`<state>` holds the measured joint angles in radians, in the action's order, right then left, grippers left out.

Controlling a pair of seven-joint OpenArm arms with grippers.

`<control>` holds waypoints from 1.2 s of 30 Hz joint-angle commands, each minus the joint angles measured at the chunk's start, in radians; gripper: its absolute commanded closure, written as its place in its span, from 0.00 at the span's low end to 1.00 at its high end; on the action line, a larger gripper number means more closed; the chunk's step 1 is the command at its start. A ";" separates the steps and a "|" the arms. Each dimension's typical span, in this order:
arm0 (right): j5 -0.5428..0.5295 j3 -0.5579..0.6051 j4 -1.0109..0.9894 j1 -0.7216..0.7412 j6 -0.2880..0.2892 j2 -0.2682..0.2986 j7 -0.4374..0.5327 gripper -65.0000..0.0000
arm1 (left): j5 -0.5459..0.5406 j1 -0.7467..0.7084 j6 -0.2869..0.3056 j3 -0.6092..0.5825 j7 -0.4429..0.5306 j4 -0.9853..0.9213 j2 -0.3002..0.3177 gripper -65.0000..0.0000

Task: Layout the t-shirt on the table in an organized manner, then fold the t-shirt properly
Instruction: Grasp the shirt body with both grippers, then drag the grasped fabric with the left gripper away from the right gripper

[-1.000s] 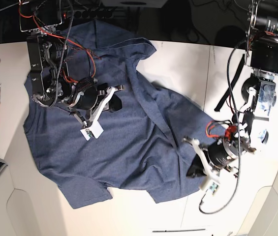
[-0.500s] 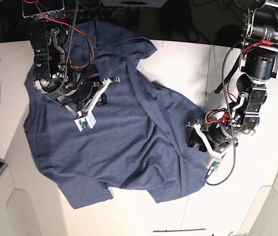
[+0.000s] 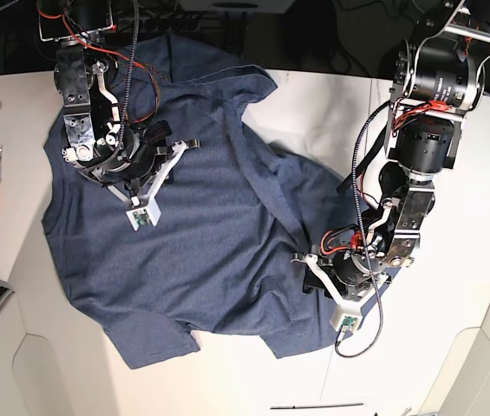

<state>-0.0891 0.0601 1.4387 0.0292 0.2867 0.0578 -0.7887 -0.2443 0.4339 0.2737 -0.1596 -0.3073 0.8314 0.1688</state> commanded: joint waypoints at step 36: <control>0.098 -0.001 -0.306 0.050 -0.101 0.000 0.085 1.00 | -0.051 -0.052 -0.053 0.003 -0.160 0.226 0.230 1.00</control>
<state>-0.0654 0.0593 1.1599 0.0933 0.2375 0.0517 -0.6037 -0.2935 0.3550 0.2241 -0.1623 -0.4896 1.0397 0.3874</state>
